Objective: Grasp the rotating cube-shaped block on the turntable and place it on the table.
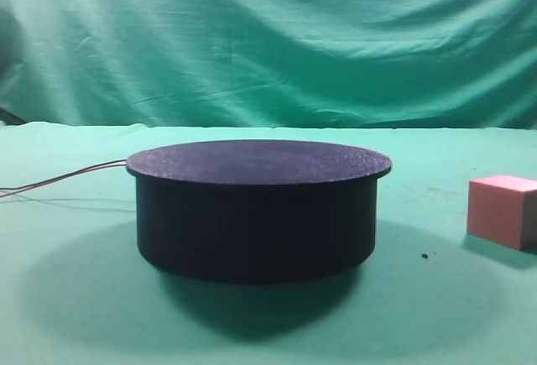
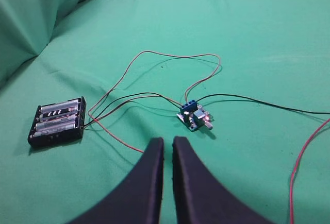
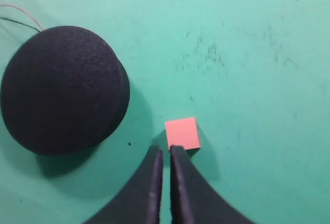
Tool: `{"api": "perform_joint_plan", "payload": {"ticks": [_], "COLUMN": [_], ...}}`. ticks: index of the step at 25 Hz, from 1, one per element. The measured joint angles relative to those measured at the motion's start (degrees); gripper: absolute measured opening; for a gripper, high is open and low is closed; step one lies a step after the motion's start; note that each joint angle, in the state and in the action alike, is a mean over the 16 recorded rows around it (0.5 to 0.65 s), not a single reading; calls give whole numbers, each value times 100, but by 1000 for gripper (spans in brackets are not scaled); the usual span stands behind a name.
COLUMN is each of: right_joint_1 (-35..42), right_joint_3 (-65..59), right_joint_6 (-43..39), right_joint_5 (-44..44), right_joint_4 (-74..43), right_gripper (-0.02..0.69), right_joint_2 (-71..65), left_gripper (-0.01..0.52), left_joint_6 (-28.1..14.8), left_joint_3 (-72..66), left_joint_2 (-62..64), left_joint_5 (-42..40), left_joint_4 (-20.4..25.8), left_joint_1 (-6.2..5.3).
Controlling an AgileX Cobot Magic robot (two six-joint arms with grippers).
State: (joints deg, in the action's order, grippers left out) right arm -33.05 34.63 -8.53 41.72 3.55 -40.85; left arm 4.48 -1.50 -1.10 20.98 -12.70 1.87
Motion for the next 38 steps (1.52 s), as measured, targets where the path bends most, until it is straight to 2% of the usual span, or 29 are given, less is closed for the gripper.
{"api": "perform_joint_plan", "payload": {"ticks": [11, 16, 24, 30, 38], "right_joint_1": [240, 788, 1895, 2332, 2463], "right_joint_3": [-694, -1420, -2805, -3407, -3616], "right_joint_6": [1181, 1523, 1604, 1659, 1727], "right_joint_5": [-790, -1500, -2411, -2407, -2109], "right_joint_4": [14, 105, 297, 327, 305], "right_gripper": [0, 0, 0, 0, 0], "right_joint_2": [1316, 1737, 2868, 3679, 4126], "left_gripper": [0, 0, 0, 0, 0], "left_joint_6": [0, 0, 0, 0, 0], "left_joint_3": [0, 0, 0, 0, 0], "left_joint_2": [0, 0, 0, 0, 0], "left_joint_5": [0, 0, 0, 0, 0], "left_joint_4": [0, 0, 0, 0, 0], "left_joint_1": [0, 0, 0, 0, 0]}}
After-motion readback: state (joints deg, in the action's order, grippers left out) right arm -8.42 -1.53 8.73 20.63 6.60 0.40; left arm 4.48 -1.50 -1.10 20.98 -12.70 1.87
